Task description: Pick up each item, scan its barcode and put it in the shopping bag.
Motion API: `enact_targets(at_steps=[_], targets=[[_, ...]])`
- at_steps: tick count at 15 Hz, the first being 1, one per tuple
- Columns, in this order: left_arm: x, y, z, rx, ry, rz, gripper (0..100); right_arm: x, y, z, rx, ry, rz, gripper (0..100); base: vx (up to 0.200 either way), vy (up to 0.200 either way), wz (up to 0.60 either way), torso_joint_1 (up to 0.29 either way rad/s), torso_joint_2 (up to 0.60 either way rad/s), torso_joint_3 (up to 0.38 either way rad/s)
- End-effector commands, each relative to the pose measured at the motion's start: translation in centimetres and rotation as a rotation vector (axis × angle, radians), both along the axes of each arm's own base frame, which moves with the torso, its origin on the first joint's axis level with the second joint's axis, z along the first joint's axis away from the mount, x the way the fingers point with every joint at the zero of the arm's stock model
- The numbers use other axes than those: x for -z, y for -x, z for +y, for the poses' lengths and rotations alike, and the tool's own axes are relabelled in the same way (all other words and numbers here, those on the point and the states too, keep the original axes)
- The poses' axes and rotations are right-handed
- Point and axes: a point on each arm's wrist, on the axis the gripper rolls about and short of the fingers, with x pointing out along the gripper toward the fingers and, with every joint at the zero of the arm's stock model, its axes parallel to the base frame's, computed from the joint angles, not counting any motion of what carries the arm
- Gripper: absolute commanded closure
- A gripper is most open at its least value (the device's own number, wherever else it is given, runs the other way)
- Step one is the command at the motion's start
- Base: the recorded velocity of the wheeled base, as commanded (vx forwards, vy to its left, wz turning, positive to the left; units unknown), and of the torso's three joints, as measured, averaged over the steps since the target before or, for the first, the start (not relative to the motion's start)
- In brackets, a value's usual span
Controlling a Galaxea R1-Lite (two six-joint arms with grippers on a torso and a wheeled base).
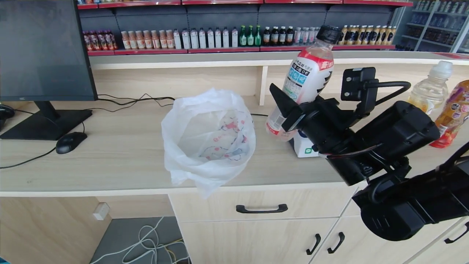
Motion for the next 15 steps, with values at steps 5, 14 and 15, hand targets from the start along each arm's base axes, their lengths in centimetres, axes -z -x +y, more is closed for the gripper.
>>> enact_targets(at_steps=[5,14,15], targets=[[0.0,0.0,0.0,0.000,-0.002,-0.001,0,0.0,-0.1,0.0,0.007,0.008,-0.007,100,0.000,0.160,0.00,0.000,0.00,-0.001],[0.0,0.0,0.0,0.000,0.000,-0.001,0,1.6,-2.5,1.2,0.032,0.073,-0.025,100,0.000,0.000,0.00,0.000,0.00,0.000],[0.0,0.0,0.0,0.000,0.000,-0.001,0,1.6,-2.4,1.2,0.030,0.071,-0.024,100,0.000,0.000,0.00,0.000,0.00,0.000]])
